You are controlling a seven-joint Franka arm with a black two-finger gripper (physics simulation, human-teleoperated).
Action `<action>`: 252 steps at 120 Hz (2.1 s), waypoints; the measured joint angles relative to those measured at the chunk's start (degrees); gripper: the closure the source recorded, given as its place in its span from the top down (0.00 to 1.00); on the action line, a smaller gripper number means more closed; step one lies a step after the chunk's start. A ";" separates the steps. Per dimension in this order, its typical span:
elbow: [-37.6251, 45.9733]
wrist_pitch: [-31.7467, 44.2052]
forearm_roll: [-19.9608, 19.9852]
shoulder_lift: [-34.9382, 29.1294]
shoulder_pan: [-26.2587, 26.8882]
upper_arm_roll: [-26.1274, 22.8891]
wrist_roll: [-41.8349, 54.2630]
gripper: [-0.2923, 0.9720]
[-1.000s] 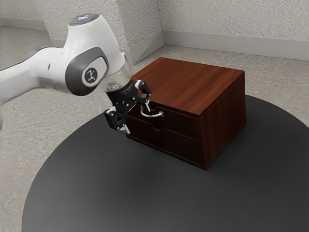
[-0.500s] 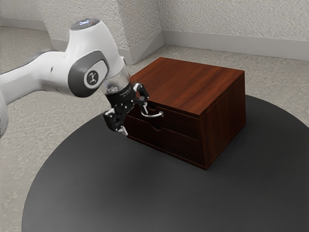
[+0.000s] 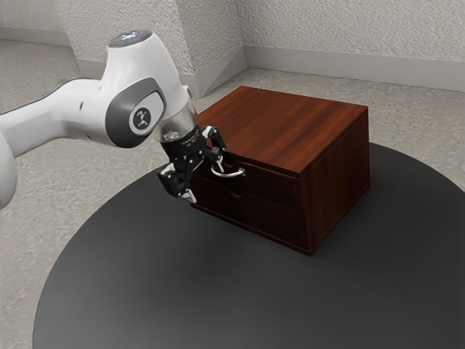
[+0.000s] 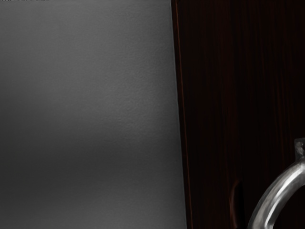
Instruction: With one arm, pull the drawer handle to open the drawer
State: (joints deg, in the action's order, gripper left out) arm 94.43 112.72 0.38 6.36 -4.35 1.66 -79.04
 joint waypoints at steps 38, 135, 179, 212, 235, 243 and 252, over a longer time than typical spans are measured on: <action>0.45 0.24 0.05 -0.12 0.08 0.03 0.37 0.50; 2.54 0.28 0.04 -1.87 0.21 -0.01 0.37 0.29; 6.68 0.28 -0.04 -5.47 0.17 -0.01 -0.04 0.28; 9.23 0.29 -0.04 -7.46 0.08 0.03 -0.50 0.28; 12.47 0.29 -0.04 -10.27 -0.15 -0.01 -0.78 0.28; 13.42 0.30 -0.03 -11.18 -0.22 -0.03 -0.89 0.28; 14.14 0.31 -0.04 -11.83 -0.09 -0.06 -0.99 0.28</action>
State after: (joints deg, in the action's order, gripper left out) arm 108.57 113.02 0.35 -5.47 -4.44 1.61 -80.03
